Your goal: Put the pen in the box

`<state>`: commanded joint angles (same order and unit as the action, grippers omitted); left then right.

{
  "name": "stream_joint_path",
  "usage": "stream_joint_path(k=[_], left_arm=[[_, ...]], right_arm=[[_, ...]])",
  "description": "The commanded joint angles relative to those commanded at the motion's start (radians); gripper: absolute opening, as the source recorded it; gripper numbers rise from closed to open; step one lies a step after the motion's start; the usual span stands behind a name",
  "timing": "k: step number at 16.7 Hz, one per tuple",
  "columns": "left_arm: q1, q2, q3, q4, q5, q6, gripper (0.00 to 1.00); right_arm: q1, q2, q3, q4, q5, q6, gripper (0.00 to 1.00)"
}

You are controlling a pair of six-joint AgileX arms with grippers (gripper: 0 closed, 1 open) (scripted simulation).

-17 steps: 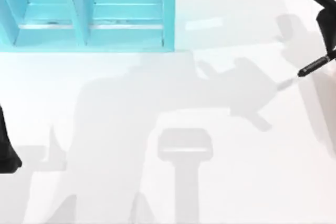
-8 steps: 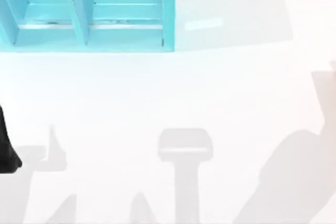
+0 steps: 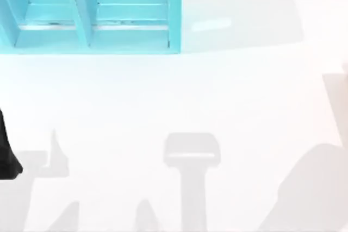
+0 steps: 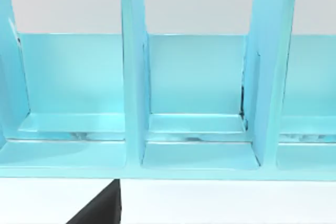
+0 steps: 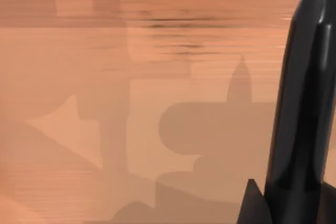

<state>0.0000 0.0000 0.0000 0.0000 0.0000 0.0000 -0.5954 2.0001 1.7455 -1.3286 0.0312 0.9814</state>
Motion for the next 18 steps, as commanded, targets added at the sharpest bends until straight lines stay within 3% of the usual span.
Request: stream_joint_path(k=[8,18], left_arm=[[0.0,0.0,0.0,0.0,0.0,0.0,1.0],[0.0,0.0,0.0,0.0,0.0,0.0,1.0]], right_arm=[[0.091,-0.002,-0.209,0.111,0.045,0.076,0.0],[0.064,-0.047,-0.277,0.237,-0.004,0.066,0.0]])
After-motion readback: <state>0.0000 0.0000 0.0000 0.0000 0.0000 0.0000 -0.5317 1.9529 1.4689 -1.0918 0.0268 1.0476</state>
